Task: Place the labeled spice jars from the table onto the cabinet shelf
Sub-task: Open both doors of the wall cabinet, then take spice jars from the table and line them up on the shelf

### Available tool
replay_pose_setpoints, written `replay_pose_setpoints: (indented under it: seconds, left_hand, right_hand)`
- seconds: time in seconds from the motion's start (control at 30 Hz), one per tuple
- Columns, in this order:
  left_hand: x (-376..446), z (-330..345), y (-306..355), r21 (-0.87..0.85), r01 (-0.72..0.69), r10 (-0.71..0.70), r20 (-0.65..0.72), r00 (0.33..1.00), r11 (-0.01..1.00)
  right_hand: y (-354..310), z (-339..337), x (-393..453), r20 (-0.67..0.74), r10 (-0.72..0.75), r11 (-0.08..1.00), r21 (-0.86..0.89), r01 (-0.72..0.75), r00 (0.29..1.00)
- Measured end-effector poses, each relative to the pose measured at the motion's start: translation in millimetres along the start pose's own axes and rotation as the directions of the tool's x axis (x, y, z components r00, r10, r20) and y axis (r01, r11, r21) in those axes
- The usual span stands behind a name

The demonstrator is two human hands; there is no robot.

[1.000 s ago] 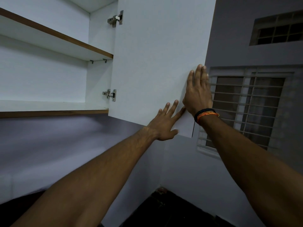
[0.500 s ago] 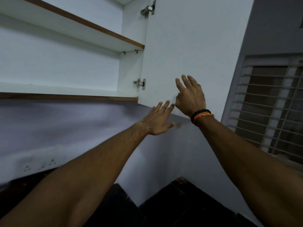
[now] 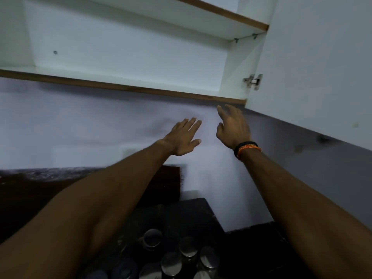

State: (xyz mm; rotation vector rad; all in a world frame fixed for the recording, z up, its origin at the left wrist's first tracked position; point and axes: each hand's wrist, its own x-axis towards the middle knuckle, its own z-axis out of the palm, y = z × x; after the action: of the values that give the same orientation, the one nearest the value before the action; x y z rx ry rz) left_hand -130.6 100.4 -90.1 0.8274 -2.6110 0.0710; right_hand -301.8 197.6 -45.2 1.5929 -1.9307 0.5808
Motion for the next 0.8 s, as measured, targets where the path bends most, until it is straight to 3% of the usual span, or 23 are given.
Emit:
replay_pose_setpoints:
  seconds: [0.23,0.47,0.8]
  left_hand:
    - [-77.3,24.2,-66.3,0.003,0.237,-0.237,0.059,0.97,0.972]
    - [-160.2,67.3,-97.5,0.039,0.433,-0.433,0.183,0.883,0.9]
    - [-299.7,120.6,-96.6,0.027,0.727,-0.689,0.343,0.638,0.686]
  right_hand:
    - [-69.0,75.3,-27.1,0.141,-0.09,0.978,0.197,0.062,0.986]
    - [-137.3,135.9,-79.5,0.312,-0.247,0.919,0.377,0.119,0.917]
    - [-226.1,194.7,-180.6,0.497,-0.512,0.807,0.558,0.194,0.7]
